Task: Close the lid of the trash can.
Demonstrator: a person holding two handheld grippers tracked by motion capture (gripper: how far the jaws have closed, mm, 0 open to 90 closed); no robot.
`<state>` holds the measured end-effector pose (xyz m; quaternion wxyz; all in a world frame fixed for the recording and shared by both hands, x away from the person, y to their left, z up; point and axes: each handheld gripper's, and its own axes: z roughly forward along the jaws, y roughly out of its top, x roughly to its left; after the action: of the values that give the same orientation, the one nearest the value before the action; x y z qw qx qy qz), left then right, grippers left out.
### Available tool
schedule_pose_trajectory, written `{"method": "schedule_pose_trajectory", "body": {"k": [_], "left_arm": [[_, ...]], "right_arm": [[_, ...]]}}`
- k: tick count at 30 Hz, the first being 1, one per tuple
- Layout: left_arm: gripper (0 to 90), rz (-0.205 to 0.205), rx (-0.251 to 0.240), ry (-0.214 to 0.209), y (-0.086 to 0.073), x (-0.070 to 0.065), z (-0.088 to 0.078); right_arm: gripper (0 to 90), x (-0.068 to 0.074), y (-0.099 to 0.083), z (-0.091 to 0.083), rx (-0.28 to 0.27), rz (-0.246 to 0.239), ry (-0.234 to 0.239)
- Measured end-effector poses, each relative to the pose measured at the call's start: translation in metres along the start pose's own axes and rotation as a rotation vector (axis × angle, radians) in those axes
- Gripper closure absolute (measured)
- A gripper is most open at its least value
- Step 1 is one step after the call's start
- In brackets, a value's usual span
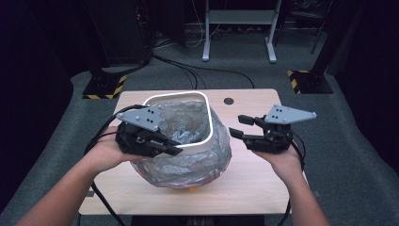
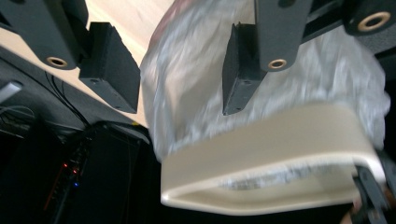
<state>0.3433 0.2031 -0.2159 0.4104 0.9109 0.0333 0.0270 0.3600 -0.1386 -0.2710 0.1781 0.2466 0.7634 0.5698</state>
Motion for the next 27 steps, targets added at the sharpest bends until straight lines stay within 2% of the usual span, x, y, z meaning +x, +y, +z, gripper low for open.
{"method": "schedule_pose_trajectory", "body": {"k": [4,8,13,16,20,23,27], "left_arm": [[66.0,-0.004,-0.026,0.034,-0.002,-0.003,-0.004],[59.4,-0.017,-0.039,0.081,-0.011,-0.006,-0.015],[58.1,-0.043,-0.05,0.103,-0.024,-0.008,-0.027],[58.8,-0.047,-0.063,0.104,-0.029,-0.01,-0.032],[60.7,-0.055,-0.07,0.104,-0.035,-0.01,-0.035],[62.1,-0.059,-0.085,0.096,-0.037,-0.009,-0.035],[64.6,-0.061,-0.089,0.086,-0.037,-0.007,-0.031]], "right_arm": [[44.1,-0.012,0.024,0.006,-0.025,0.018,0.034],[43.1,-0.019,0.04,0.017,-0.021,0.024,0.061],[41.9,-0.022,0.053,0.043,0.012,0.018,0.097],[41.7,-0.021,0.063,0.061,0.048,-0.007,0.107],[43.1,-0.022,0.073,0.086,0.105,-0.007,0.126],[47.0,-0.024,0.078,0.101,0.138,-0.011,0.129],[53.2,-0.027,0.08,0.112,0.167,-0.007,0.136]]}}
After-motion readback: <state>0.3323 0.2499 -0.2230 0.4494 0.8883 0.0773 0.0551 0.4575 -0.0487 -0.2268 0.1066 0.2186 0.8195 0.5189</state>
